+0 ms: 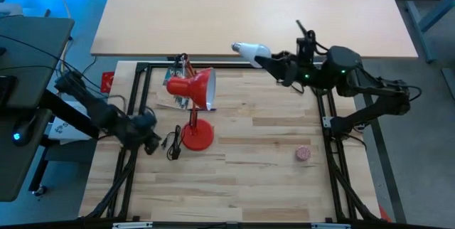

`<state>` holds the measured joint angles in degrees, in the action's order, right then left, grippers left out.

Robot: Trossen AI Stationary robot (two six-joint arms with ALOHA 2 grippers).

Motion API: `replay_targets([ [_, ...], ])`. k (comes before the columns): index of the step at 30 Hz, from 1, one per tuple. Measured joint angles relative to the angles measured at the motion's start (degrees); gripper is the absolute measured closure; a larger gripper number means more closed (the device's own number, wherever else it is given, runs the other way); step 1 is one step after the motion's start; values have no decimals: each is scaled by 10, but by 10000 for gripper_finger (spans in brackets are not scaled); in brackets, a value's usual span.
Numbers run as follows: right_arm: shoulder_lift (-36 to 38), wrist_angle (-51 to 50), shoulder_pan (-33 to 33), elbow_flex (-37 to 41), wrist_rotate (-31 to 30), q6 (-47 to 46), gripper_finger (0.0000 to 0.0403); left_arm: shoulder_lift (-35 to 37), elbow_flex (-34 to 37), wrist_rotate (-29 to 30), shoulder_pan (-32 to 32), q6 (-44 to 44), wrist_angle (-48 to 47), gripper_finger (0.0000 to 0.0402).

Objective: Screw lightbulb
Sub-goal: Insert the lightbulb on the lamp

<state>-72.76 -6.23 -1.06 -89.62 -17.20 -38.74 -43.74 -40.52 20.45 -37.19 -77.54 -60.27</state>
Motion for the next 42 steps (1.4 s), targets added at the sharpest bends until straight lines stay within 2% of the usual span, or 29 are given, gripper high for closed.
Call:
replay_targets([
  [4,1,22,-1,0,24,31,169,-2,96,-54,41,110,129,402],
  [7,1,39,-1,0,26,32,159,-14,127,-104,94,209,162,401],
  [9,1,43,-1,0,15,33,156,-27,132,-110,137,259,162,401],
  [12,1,42,-7,0,-24,48,174,-45,132,-111,204,350,197,401],
  [17,1,43,-9,0,-32,67,174,-99,131,-166,300,513,238,401],
  [24,1,39,-9,0,-32,82,174,-189,131,-228,373,666,318,401],
  [27,1,39,-9,0,-32,83,174,-229,127,-252,385,717,323,401],
  [32,1,39,-9,0,-32,83,174,-267,110,-261,395,727,312,402],
  [42,1,39,-4,0,-32,91,174,-249,69,-246,395,785,244,401],
])
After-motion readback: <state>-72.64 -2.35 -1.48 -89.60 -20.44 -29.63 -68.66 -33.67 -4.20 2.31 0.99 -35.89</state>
